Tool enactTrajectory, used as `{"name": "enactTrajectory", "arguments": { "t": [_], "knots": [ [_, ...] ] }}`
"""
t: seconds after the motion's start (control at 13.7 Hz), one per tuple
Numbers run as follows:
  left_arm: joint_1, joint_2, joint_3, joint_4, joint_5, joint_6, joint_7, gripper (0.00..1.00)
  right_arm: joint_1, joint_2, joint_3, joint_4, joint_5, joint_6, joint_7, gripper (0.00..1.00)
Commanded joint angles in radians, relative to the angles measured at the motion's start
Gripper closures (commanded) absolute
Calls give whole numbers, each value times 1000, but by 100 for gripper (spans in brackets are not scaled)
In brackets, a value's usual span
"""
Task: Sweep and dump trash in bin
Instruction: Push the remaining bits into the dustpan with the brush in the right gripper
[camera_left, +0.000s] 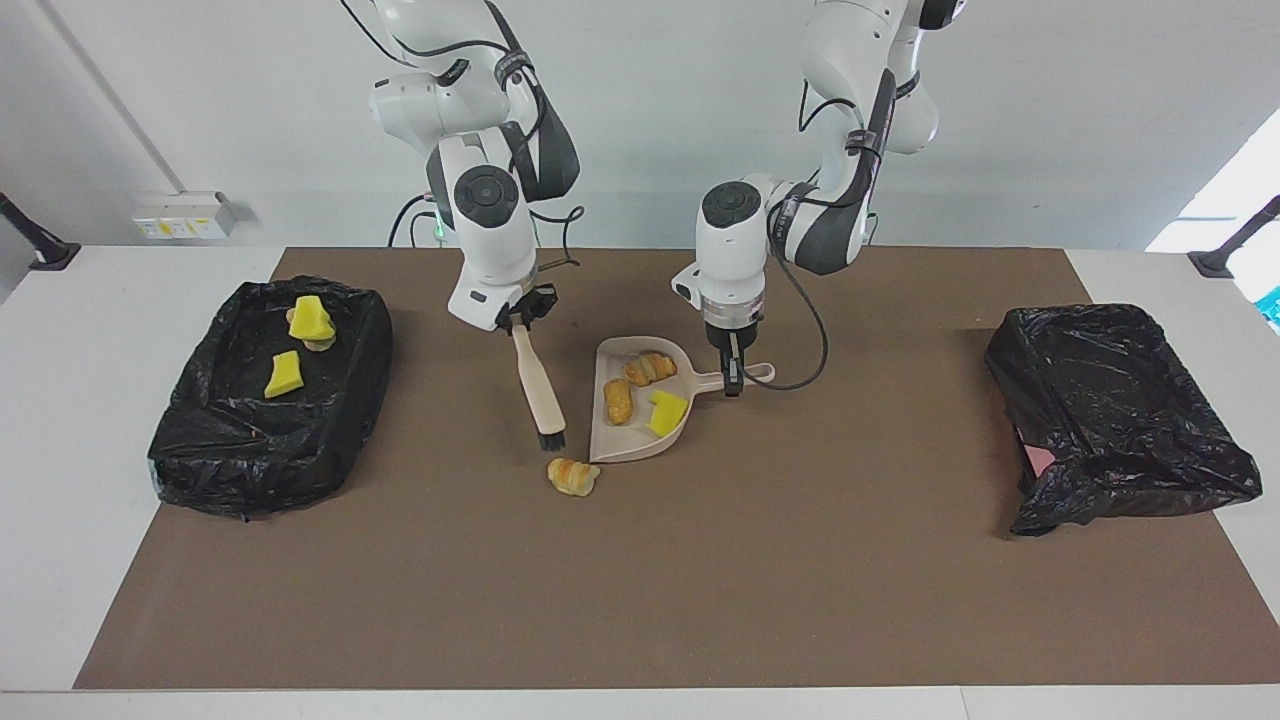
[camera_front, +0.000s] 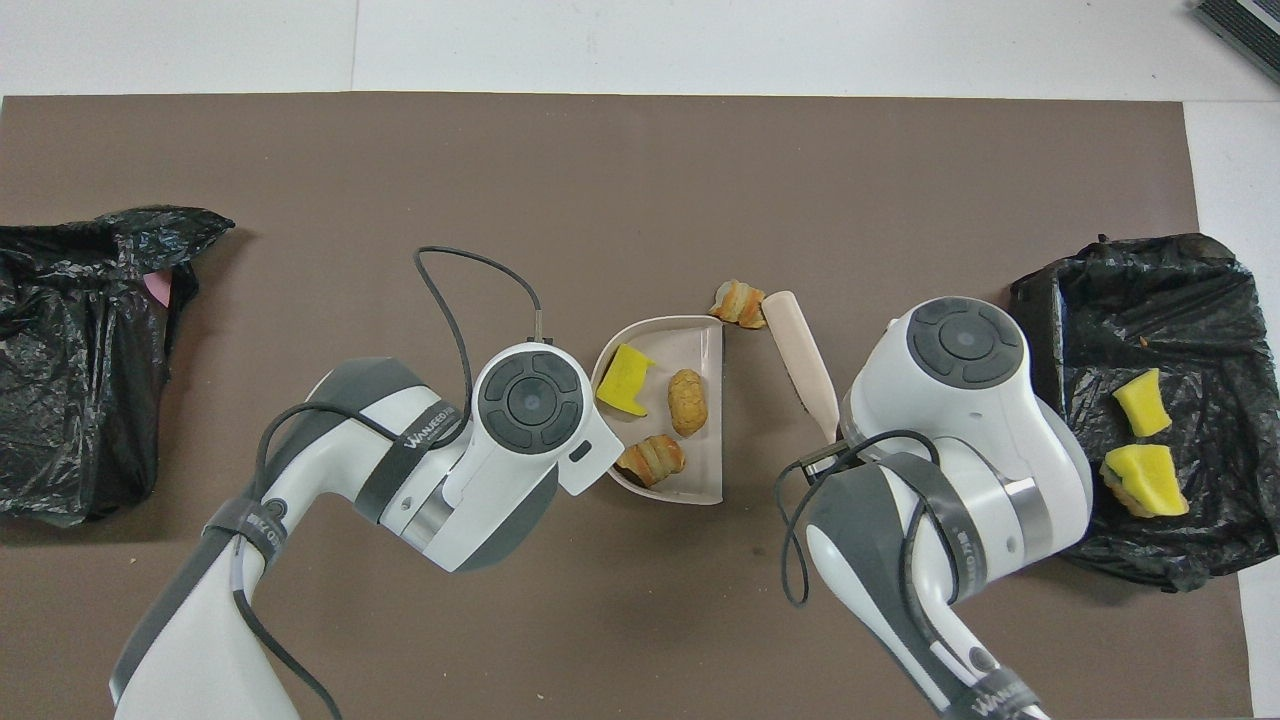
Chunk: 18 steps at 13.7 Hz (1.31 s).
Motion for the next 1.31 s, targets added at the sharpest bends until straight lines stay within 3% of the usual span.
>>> {"name": "enactTrajectory", "arguments": {
  "t": [0.0,0.22,0.44,0.66,0.95,1.24],
  "knots": [
    [-6,-29,6,-41,13,5,-80,100,-24,137,3,119,-101,24,-62,100],
    [-13,-35,6,-41,12,-36,-183,100,-25,234,4,227,-211,26,-137,100],
    [-23,-46,5,-38,13,-122,-327,100,-5,237,9,201,-179,22,-163,100],
    [-41,-52,6,-36,15,-156,-387,100,-1,196,23,162,-30,-111,-171,100],
    [-32,-52,5,-59,15,-89,-380,100,6,151,38,98,230,-105,-169,100],
    [-7,-50,3,-93,-1,33,-326,100,1,53,35,92,347,-144,-96,100]
  ]
}}
